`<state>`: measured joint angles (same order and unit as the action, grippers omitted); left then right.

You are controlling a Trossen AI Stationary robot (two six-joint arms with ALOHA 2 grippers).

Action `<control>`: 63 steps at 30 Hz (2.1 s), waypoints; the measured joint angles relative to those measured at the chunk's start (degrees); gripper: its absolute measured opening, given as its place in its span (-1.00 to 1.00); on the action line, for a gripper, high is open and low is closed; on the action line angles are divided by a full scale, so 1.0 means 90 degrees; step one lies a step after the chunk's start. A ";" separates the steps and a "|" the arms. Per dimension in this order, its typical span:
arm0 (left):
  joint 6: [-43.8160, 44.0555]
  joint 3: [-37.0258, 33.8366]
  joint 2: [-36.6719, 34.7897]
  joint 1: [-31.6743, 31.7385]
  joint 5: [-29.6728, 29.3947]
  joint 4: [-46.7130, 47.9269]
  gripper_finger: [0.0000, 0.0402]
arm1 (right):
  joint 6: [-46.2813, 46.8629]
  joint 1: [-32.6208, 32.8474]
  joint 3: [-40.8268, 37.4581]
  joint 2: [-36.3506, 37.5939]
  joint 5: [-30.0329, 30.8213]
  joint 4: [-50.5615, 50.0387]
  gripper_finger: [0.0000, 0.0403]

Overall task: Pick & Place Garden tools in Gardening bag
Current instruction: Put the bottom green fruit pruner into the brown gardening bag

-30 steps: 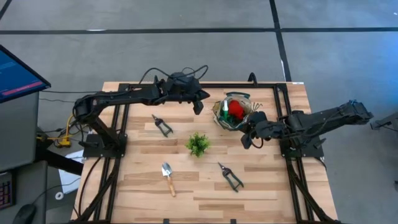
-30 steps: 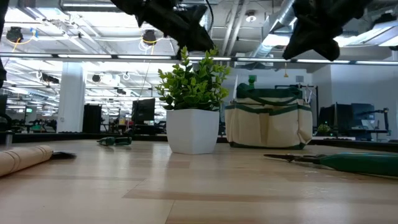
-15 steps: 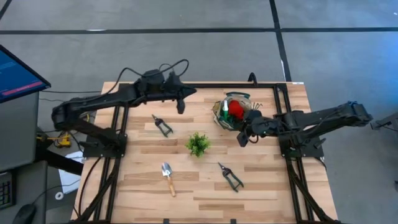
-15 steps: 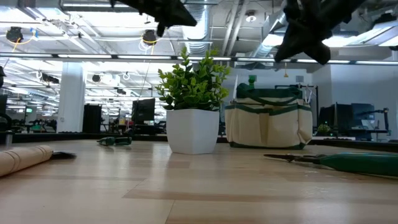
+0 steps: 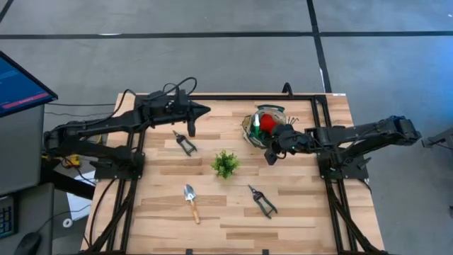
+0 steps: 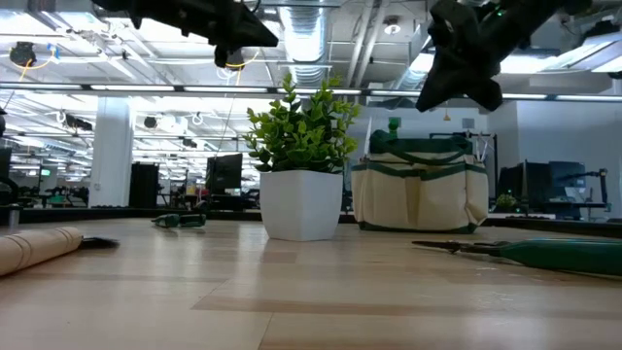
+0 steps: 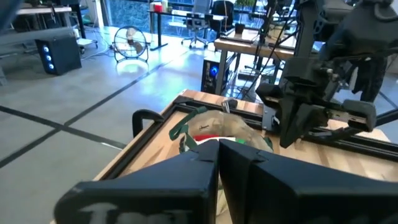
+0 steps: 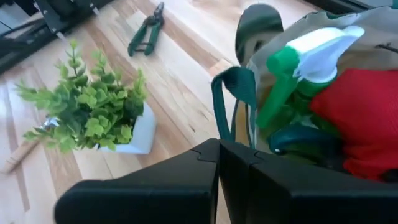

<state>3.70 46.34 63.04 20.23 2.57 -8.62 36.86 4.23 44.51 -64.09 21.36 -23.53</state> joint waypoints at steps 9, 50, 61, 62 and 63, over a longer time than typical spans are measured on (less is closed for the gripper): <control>0.0021 -0.0283 -0.0183 0.0012 0.0000 -0.0185 -1.00 | -0.0509 -0.0252 0.0001 0.0000 -0.0563 0.0899 -1.00; 0.0244 -0.0293 -0.0174 -0.0036 0.0619 -0.0189 -1.00 | -0.0984 -0.0517 0.0000 0.0002 -0.1041 0.0422 -1.00; 0.0296 -0.0293 -0.0171 -0.0183 0.0779 0.0259 -1.00 | -0.0752 -0.0568 0.0000 0.0002 -0.1483 0.0324 -1.00; 0.0294 -0.0293 -0.0171 -0.0213 0.0774 0.0250 -1.00 | -0.0665 -0.0571 0.0000 0.0002 -0.1711 0.0298 -1.00; 0.0295 -0.0293 -0.0171 -0.0230 0.0762 0.0250 -1.00 | -0.0553 -0.0559 0.0000 0.0002 -0.1973 0.0249 -1.00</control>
<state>6.35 43.70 61.49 18.16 9.43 -6.37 31.89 -0.80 44.51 -64.07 3.60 -21.29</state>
